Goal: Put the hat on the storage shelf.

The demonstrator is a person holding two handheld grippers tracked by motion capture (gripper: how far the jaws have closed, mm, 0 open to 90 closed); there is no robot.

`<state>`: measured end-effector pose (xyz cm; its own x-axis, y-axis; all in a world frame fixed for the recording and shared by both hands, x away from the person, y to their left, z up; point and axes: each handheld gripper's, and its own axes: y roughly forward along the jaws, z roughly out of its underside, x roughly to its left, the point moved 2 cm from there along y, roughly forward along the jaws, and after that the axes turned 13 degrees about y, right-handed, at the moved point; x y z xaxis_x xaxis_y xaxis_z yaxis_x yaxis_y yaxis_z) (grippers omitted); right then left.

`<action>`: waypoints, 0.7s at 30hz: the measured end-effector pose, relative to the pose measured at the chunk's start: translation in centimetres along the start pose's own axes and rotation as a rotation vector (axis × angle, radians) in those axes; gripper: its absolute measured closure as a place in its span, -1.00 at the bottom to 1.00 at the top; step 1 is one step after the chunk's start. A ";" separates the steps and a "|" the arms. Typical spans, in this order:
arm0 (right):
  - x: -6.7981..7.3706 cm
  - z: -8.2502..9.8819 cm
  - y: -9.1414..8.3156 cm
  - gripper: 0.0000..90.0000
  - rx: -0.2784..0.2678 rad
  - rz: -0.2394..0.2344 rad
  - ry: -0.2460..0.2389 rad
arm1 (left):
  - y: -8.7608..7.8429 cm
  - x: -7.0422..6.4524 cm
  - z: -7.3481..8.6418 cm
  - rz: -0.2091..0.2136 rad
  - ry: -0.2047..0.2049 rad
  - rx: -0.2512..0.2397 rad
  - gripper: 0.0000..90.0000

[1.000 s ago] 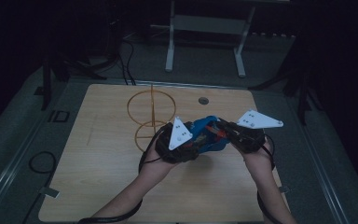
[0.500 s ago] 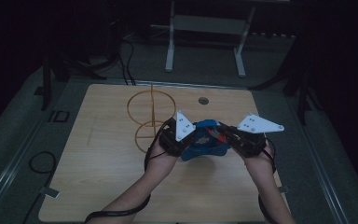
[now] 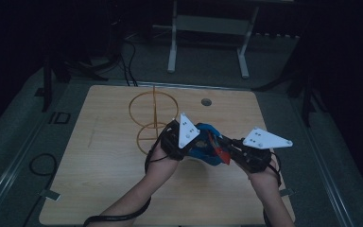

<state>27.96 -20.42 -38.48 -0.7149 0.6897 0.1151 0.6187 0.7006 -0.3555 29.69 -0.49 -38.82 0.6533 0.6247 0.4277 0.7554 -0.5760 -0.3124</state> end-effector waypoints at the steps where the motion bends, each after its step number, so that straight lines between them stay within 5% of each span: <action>1: 0.0 0.0 0.0 0.96 0.000 0.000 0.000 | -0.1 0.0 0.0 0.007 0.003 -0.005 1.00; 5: 0.2 0.2 -0.6 0.83 -0.009 -0.028 0.006 | -0.6 0.3 0.0 0.026 0.018 -0.035 1.00; 8: 0.7 0.3 -2.7 0.55 -0.046 -0.062 -0.016 | -0.9 0.5 0.1 0.038 0.025 -0.056 1.00; 21: -0.9 1.7 -3.8 0.44 -0.025 -0.054 -0.002 | -3.0 2.2 1.1 0.110 0.088 -0.175 1.00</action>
<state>25.72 -24.04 -38.82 -0.7483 0.6502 0.1316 0.5869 0.7414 -0.3253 28.90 3.23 -37.85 0.7183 0.5089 0.4744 0.6544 -0.7256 -0.2126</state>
